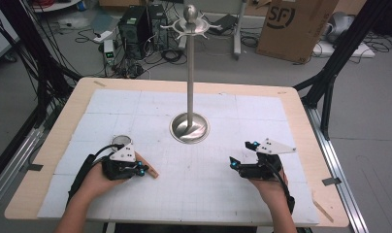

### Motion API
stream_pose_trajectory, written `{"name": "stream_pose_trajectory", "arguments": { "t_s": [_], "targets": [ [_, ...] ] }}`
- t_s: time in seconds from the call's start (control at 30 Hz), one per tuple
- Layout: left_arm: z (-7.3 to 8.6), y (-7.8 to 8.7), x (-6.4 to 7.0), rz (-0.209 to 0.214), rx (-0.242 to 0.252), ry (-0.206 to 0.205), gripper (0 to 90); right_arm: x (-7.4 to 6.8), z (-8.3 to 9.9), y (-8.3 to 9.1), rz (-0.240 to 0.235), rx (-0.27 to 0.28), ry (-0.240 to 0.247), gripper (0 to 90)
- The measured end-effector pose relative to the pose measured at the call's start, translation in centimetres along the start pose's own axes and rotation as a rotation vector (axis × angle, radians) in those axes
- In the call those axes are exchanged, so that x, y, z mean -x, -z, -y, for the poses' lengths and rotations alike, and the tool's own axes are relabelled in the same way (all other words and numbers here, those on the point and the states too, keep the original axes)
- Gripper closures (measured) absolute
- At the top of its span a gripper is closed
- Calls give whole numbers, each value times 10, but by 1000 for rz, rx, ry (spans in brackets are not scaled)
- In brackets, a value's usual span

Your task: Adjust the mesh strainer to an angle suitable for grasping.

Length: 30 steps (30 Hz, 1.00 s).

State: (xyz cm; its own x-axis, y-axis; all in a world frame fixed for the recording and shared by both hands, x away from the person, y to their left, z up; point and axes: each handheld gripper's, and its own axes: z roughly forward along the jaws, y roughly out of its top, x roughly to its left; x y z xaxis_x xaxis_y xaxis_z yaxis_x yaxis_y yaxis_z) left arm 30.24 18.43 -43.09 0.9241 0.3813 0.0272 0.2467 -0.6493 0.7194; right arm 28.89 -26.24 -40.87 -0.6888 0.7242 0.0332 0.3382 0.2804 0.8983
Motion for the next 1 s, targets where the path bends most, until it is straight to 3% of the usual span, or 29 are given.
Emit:
{"name": "stream_pose_trajectory", "arguments": {
  "t_s": [0.47,0.7,1.0],
  "targets": [
    [-15,-22,-1,-45,14,39,897,-1,0,-2,-4,-14,4,161],
    [-25,-34,-3,-65,-20,37,897,-3,-1,-5,-7,-18,8,161],
    [-35,-42,-9,-95,-18,62,897,-3,-1,-5,-11,-23,8,161]
  ]
}}
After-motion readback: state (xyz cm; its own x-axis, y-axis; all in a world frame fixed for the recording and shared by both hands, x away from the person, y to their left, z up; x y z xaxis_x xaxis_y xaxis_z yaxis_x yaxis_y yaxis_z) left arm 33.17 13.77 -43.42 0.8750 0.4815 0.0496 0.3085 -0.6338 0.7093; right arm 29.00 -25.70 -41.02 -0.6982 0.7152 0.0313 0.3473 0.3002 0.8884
